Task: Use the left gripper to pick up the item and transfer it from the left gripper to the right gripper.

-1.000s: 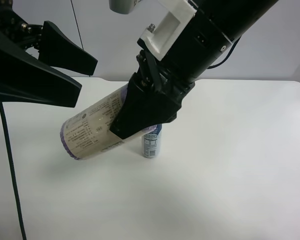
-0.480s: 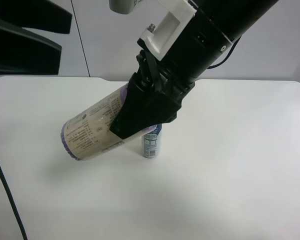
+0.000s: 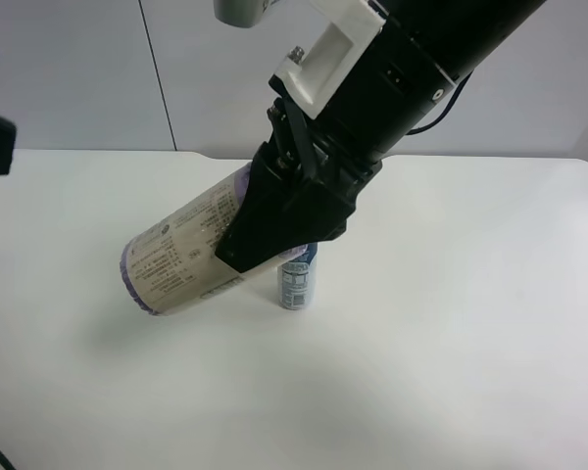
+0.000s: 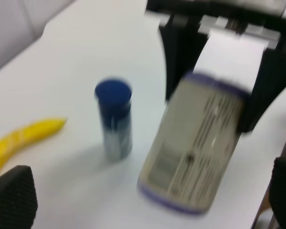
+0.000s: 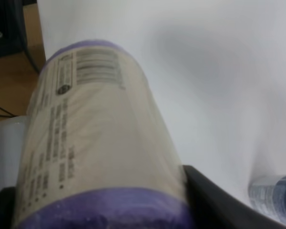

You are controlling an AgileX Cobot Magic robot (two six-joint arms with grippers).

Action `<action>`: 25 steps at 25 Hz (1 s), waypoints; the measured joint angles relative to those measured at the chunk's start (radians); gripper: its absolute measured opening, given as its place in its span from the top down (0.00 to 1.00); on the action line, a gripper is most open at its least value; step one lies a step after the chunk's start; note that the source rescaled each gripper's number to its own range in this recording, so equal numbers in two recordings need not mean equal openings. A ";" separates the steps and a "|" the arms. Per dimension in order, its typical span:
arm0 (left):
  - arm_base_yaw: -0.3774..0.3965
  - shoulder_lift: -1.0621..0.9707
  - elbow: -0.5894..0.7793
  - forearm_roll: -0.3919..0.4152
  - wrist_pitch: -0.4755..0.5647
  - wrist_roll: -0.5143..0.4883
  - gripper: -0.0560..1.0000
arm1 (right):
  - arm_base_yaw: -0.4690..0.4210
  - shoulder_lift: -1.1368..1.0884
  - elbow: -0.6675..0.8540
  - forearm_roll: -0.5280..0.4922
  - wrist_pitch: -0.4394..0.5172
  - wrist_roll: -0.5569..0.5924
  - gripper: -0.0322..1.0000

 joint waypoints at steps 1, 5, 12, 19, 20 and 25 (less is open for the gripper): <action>0.000 -0.019 0.000 0.052 0.015 -0.043 0.01 | 0.000 0.000 0.000 0.000 0.000 0.000 0.96; 0.000 -0.092 0.000 0.202 0.088 -0.181 0.01 | 0.000 0.000 0.000 0.000 0.000 0.000 0.96; 0.000 -0.238 0.000 0.384 0.204 -0.352 0.01 | 0.000 0.000 0.000 0.000 0.000 0.000 0.96; 0.000 -0.421 0.028 0.425 0.209 -0.506 0.01 | 0.000 0.000 0.000 0.000 0.000 0.000 0.96; 0.000 -0.449 0.049 0.425 0.209 -0.529 0.01 | 0.000 0.000 0.000 0.000 0.000 0.000 0.96; 0.000 -0.586 0.195 0.453 0.211 -0.592 0.01 | 0.000 0.000 0.000 0.000 0.000 0.001 0.96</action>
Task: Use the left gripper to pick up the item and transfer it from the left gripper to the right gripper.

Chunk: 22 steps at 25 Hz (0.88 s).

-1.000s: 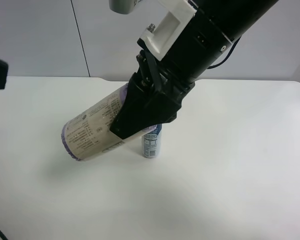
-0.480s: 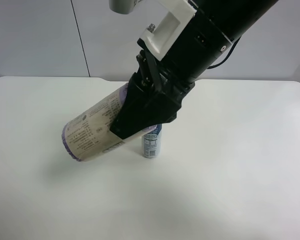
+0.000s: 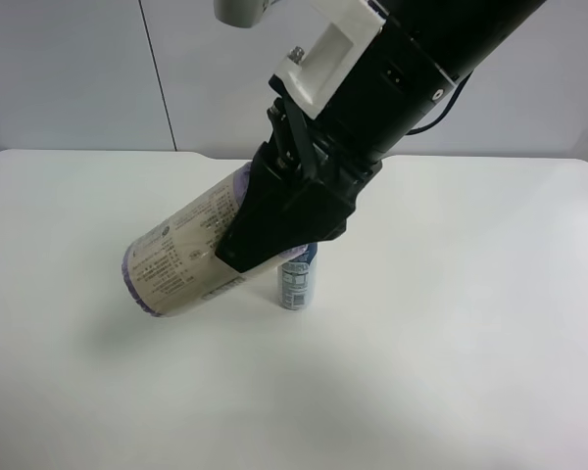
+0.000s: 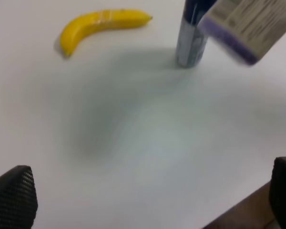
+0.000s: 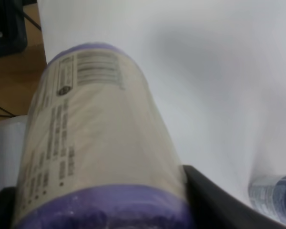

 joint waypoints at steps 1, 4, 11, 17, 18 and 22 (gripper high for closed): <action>0.000 -0.028 0.034 0.018 0.001 -0.016 0.01 | 0.000 0.000 0.000 0.000 0.000 0.003 0.96; -0.001 -0.100 0.127 0.060 0.003 -0.080 0.01 | 0.000 0.000 0.000 0.000 0.000 0.004 0.96; -0.002 -0.206 0.200 0.199 0.003 -0.192 0.01 | 0.000 0.000 0.000 0.000 0.000 0.007 0.96; -0.002 -0.209 0.225 0.227 -0.105 -0.203 0.01 | 0.000 0.000 0.000 0.000 0.000 0.012 0.96; -0.002 -0.209 0.234 0.227 -0.132 -0.204 0.01 | 0.000 0.000 0.000 0.000 0.000 0.014 0.96; -0.002 -0.209 0.255 0.227 -0.153 -0.218 0.01 | 0.000 0.000 0.000 0.000 0.000 0.026 0.96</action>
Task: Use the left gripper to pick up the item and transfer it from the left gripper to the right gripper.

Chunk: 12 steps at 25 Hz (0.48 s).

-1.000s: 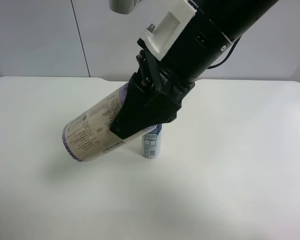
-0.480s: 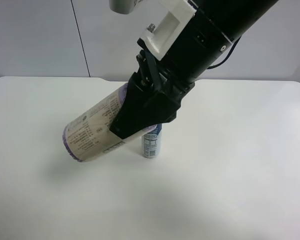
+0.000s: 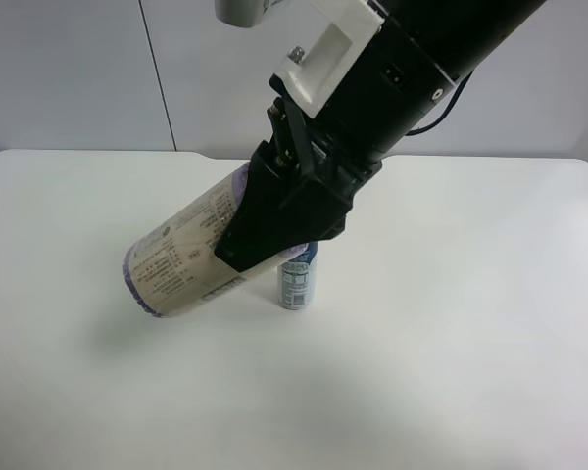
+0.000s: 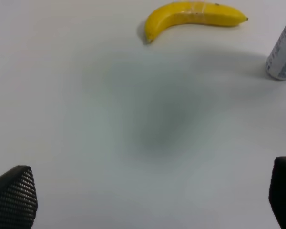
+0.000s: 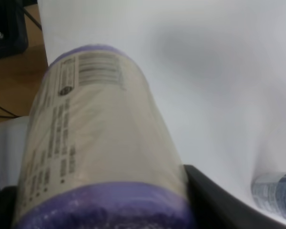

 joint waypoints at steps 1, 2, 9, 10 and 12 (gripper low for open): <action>0.000 0.000 0.000 0.001 -0.002 0.000 0.01 | 0.000 -0.001 0.000 -0.001 0.000 0.009 0.96; 0.000 0.000 0.000 0.001 -0.003 -0.001 0.01 | 0.000 -0.005 0.000 -0.006 0.000 0.021 0.96; 0.000 0.000 0.000 0.003 -0.003 -0.003 0.01 | 0.000 -0.078 0.000 -0.154 0.003 0.222 0.96; 0.000 0.000 0.000 0.003 -0.003 -0.003 0.01 | 0.000 -0.089 0.000 -0.182 0.003 0.253 0.96; 0.000 0.000 0.000 0.003 -0.003 -0.003 0.01 | 0.000 -0.118 0.000 -0.226 0.004 0.305 0.96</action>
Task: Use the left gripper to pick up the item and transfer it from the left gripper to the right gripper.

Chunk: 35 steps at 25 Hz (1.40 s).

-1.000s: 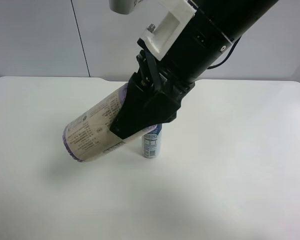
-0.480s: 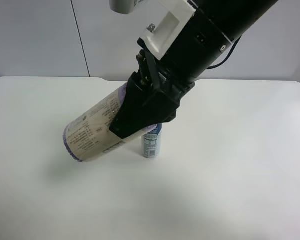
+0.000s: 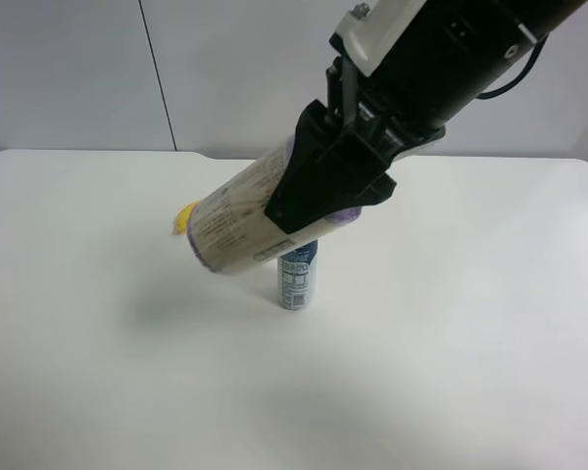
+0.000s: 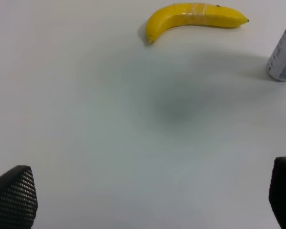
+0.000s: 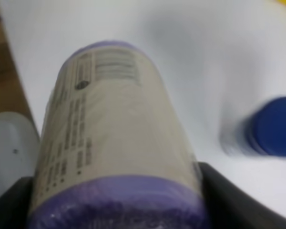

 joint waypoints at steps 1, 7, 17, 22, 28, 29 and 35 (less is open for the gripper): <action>0.000 0.000 0.000 0.000 0.000 0.000 0.01 | 0.000 -0.015 0.000 -0.020 0.001 0.029 0.96; 0.000 0.000 0.000 0.000 0.000 0.000 0.01 | 0.000 -0.106 0.000 -0.122 0.026 0.236 0.96; 0.000 0.000 0.000 0.000 0.000 -0.001 0.01 | 0.000 -0.227 0.000 -0.293 0.199 0.526 0.96; 0.000 0.000 0.000 0.000 0.000 -0.001 0.01 | 0.000 -0.248 0.000 -0.340 0.211 0.604 0.96; 0.000 0.000 0.000 0.000 0.000 -0.001 0.01 | 0.000 -0.245 0.000 -0.439 0.211 0.620 0.97; 0.000 0.000 0.000 0.000 0.000 -0.001 0.01 | -0.003 -0.238 0.000 -0.455 0.211 0.621 0.97; 0.000 0.000 0.000 0.000 0.000 -0.001 0.01 | -0.134 -0.168 0.000 -0.496 0.210 0.582 0.97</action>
